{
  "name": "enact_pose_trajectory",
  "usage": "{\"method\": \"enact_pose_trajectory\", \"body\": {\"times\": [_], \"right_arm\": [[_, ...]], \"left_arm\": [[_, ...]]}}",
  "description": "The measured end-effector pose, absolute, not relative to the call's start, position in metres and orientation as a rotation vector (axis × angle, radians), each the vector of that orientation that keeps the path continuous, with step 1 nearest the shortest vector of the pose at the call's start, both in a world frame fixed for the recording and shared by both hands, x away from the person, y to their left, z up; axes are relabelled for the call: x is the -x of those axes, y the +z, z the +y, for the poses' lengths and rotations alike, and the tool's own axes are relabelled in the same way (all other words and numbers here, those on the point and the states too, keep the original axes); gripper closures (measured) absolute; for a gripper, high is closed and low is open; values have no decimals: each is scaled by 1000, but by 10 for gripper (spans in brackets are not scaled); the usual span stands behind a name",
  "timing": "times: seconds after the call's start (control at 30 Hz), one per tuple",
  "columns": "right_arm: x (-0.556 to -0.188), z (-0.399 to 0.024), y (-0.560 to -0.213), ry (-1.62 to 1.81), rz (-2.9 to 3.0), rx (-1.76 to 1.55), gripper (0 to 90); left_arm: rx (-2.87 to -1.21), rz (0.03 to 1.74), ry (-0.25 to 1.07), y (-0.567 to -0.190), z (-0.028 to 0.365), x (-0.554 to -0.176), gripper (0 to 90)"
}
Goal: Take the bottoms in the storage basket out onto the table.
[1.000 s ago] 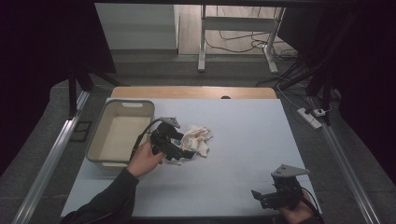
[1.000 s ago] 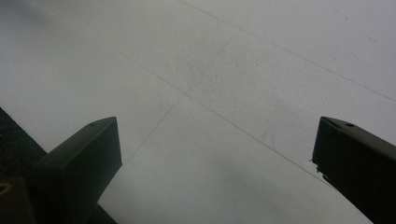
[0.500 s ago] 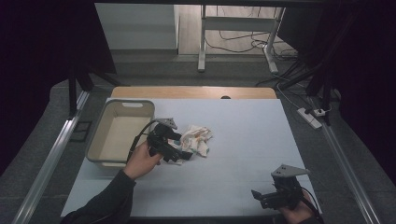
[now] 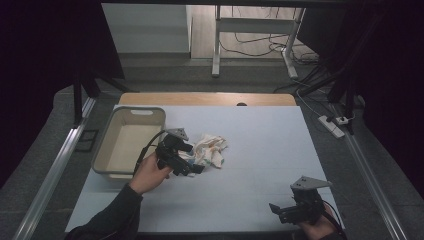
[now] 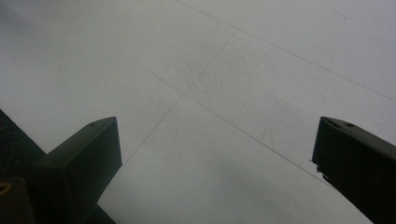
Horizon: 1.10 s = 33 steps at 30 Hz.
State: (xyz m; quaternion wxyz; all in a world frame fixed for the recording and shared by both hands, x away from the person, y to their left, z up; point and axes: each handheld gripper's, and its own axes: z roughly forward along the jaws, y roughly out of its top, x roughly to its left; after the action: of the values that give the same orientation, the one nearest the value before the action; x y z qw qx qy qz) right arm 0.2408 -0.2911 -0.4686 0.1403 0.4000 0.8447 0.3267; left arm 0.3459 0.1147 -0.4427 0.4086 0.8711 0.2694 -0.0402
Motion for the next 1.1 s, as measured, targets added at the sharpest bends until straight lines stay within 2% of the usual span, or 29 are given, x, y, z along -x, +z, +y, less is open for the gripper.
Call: {"method": "enact_pose_trajectory", "body": {"times": [1.1], "right_arm": [[-241, -290, -469, 937, 2439, -1149, 12]], "left_arm": [[-2169, 718, -97, -438, 132, -335, 6]]}}
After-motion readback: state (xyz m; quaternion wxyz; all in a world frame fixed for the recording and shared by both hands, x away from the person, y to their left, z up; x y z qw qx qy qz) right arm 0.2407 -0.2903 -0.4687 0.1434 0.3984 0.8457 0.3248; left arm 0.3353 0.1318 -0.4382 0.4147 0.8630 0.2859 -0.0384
